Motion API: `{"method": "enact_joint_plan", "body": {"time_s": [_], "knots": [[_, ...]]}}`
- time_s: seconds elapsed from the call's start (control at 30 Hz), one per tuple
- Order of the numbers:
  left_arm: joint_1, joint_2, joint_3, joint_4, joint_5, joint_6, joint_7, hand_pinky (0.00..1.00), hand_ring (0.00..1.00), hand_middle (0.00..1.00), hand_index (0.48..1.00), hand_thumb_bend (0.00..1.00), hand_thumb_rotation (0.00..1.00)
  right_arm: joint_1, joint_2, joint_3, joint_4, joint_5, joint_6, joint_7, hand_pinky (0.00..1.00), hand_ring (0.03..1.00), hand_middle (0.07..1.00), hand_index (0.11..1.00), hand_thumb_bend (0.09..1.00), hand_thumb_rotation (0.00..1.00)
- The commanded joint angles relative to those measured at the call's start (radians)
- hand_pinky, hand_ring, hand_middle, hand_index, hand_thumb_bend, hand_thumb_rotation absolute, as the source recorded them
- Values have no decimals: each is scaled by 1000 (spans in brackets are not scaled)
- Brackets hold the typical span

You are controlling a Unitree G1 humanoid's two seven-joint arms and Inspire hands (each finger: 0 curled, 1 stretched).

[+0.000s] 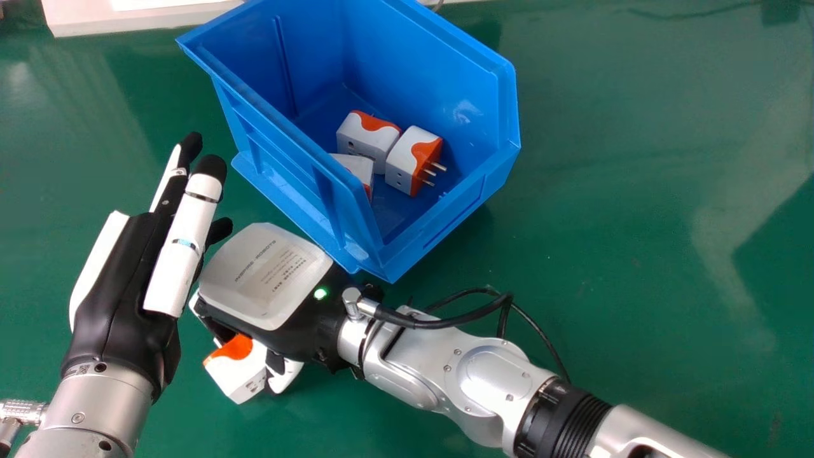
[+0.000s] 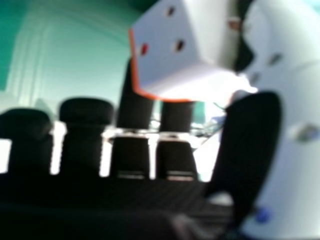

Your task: Pick all objects and put in blue box

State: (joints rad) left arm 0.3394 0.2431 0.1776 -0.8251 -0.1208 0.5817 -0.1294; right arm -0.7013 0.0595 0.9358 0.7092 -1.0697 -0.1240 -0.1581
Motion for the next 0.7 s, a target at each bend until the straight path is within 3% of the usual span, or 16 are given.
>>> {"method": "enact_joint_plan", "body": {"time_s": [0.0, 0.27, 0.43, 0.57, 0.67], "knots": [[-6, -2, 8, -18, -7, 1, -1, 925, 975, 977, 1000, 458, 1000, -4, 6, -7, -6, 2, 7, -10, 10, 55, 107, 469, 514, 115], [-13, 3, 14, -5, -15, -1, -6, 925, 975, 977, 1000, 456, 1000, 13, 5, -28, -27, 27, 7, -25, 16, 58, 119, 468, 514, 115], [-19, 9, 30, 1, -23, 0, -13, 925, 975, 977, 1000, 456, 1000, 42, -7, -57, -91, 58, 3, 21, 28, 69, 137, 468, 512, 117], [-30, 14, 46, 12, -29, 4, -18, 926, 975, 977, 1000, 456, 1000, 106, -17, -93, -214, 91, 64, 114, 40, 81, 161, 468, 512, 118], [-35, 13, 50, 15, -30, 9, -20, 926, 975, 977, 1000, 456, 1000, 142, -30, -100, -280, 98, 86, 145, 45, 88, 173, 468, 512, 118]]}}
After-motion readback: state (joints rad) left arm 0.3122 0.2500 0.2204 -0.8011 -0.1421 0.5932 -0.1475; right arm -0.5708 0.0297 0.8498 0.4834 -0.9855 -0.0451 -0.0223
